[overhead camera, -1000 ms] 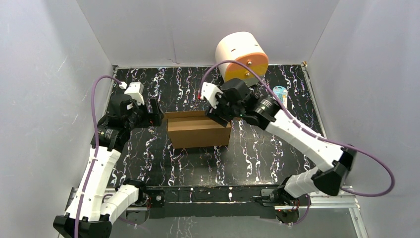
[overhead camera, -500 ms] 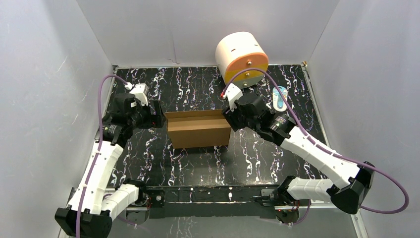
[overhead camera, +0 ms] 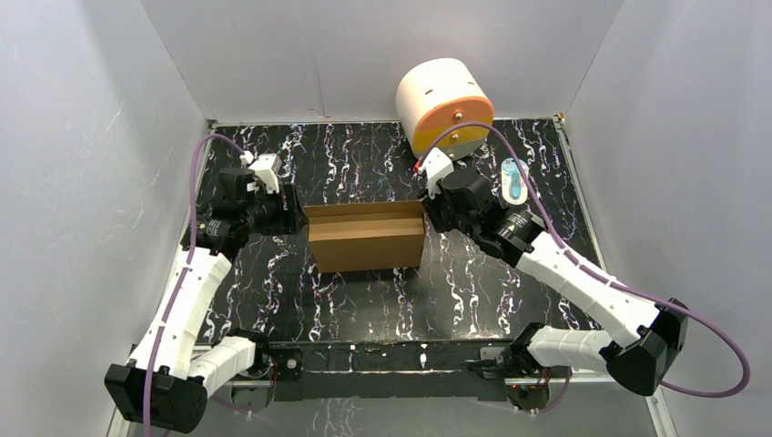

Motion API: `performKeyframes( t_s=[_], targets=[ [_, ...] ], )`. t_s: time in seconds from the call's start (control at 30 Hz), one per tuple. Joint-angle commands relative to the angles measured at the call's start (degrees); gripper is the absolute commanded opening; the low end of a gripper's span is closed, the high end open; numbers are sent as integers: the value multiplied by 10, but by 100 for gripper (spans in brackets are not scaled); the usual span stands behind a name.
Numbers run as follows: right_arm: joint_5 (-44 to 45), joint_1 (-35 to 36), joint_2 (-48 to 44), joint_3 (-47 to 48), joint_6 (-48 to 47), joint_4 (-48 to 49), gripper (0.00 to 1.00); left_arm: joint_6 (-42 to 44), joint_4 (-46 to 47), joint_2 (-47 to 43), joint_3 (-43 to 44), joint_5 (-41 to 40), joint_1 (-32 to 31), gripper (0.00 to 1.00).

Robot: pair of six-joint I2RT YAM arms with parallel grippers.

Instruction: Fold the paper box

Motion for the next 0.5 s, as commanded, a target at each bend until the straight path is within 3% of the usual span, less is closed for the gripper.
performKeyframes(
  t_s=[0.0,0.13,0.47],
  targets=[
    [-4,-6,0,1,13,40,37,3,3,0,23,37,4,55],
    [-8,-7,5,7,24,36,28,-6,4,5,28,56,3,43],
    [-36,-7,10,20,94,30,26,-43,6,3,30,83,3,21]
  ],
)
